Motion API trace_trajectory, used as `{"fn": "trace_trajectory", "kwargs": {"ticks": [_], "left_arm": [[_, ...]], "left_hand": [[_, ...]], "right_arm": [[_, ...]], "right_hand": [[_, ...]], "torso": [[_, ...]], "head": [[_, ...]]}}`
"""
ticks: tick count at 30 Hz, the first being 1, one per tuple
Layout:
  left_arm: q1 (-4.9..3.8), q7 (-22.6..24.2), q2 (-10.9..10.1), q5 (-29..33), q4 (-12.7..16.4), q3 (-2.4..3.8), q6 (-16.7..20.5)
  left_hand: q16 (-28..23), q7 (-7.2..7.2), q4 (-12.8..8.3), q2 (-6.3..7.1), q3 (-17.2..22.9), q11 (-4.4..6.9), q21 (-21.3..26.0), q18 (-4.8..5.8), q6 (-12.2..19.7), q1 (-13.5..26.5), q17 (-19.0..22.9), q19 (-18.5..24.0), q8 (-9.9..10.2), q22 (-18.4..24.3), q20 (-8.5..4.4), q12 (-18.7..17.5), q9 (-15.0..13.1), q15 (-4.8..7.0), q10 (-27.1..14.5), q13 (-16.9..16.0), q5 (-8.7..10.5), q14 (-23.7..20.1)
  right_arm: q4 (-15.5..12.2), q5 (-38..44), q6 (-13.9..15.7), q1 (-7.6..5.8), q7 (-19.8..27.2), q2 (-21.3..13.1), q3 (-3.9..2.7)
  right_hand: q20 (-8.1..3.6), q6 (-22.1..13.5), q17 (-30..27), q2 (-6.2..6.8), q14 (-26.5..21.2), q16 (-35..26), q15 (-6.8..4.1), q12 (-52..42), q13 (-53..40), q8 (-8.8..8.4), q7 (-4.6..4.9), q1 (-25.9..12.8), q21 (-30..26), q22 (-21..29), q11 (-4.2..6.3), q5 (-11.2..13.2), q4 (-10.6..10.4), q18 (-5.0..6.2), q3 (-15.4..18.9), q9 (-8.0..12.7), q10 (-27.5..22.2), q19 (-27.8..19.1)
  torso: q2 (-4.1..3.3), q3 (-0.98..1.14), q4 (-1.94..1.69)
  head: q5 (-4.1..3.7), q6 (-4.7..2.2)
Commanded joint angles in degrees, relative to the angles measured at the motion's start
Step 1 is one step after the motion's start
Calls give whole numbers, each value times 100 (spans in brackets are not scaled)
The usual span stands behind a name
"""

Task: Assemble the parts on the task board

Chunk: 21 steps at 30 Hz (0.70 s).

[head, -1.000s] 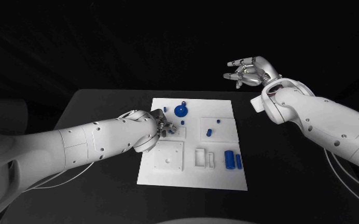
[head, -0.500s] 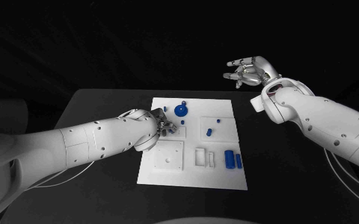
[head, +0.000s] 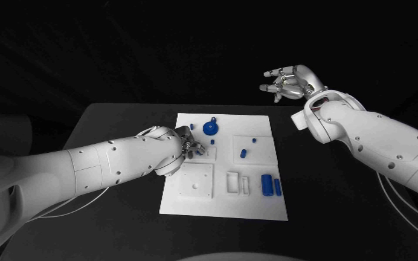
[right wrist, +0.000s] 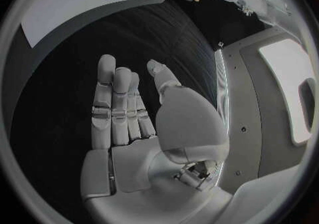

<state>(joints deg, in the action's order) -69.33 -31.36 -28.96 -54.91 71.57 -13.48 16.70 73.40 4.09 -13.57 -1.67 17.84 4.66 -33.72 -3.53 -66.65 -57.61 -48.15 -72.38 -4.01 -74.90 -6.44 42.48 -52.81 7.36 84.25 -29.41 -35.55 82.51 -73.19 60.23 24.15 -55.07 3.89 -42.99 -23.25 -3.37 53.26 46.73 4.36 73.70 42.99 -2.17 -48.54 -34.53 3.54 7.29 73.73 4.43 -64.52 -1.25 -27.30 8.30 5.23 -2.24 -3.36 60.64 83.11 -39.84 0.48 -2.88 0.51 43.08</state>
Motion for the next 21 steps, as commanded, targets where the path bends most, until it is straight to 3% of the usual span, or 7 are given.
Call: {"fn": "trace_trajectory", "kwargs": {"ticks": [1,21], "left_arm": [[36,-88,-6,-22,19,-25,-247],[36,-124,-46,-100,15,-25,-297]], "left_hand": [[26,-675,-135,-46,168,81,-38,-50,-1166,-101,-8,6,-19,-102,-21,27,-8,29,215,-10,-17,-10],[28,-677,-147,-38,167,85,-54,-48,-1172,-102,-9,9,-24,-100,-23,19,-6,33,216,-26,-22,-9]], "right_arm": [[3,-5,-67,-1,59,6,-3],[9,-5,-84,-1,60,13,-3]], "right_hand": [[19,15,-5,2,-37,28,5,-22,8,-15,10,-38,18,-6,-16,-32,-6,81,-26,-6,-31,-14],[19,15,-5,2,-37,28,5,-22,8,-15,10,-38,18,-6,-16,-32,-6,81,-26,-6,-31,-14]], "torso": [[0,-2,-3],[0,1,-2]], "head": [[2,6],[9,15]]}}
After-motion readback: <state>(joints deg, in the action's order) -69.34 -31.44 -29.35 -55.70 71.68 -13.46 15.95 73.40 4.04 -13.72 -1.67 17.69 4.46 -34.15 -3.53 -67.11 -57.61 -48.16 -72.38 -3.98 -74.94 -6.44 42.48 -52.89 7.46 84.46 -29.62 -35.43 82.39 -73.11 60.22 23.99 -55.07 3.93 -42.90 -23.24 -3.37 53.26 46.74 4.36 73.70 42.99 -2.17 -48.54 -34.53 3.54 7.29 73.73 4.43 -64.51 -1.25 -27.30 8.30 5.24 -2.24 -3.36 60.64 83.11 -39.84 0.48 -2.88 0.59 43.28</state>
